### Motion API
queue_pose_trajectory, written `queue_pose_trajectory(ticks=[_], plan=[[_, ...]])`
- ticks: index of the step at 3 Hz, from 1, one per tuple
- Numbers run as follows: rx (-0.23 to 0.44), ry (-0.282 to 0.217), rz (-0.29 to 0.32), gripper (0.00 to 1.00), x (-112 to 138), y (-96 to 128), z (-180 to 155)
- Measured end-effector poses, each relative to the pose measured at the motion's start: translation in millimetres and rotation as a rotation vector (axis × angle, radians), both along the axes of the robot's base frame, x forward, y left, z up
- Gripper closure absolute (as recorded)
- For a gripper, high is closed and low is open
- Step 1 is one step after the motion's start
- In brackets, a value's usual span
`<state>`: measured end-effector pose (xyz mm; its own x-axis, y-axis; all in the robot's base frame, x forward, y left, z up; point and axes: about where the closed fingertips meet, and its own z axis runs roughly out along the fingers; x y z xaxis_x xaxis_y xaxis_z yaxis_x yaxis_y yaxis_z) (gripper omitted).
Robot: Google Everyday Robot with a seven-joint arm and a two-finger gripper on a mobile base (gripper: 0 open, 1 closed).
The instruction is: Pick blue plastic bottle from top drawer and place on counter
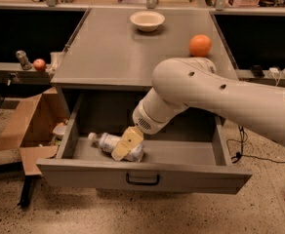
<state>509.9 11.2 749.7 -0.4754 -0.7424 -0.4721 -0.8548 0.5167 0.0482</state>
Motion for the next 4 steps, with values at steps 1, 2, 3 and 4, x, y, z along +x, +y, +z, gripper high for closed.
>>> queue_pose_trajectory(ticks=[1, 2, 3, 4], plan=[[-0.005, -0.002, -0.027, 0.0, 4.4, 1.0, -7.5], [-0.036, -0.019, -0.105, 0.0, 19.1, 2.2, -27.6], [-0.048, -0.031, -0.212, 0.0, 36.3, 0.3, -44.6], [-0.019, -0.008, -0.348, 0.0, 54.5, 7.7, -60.1]])
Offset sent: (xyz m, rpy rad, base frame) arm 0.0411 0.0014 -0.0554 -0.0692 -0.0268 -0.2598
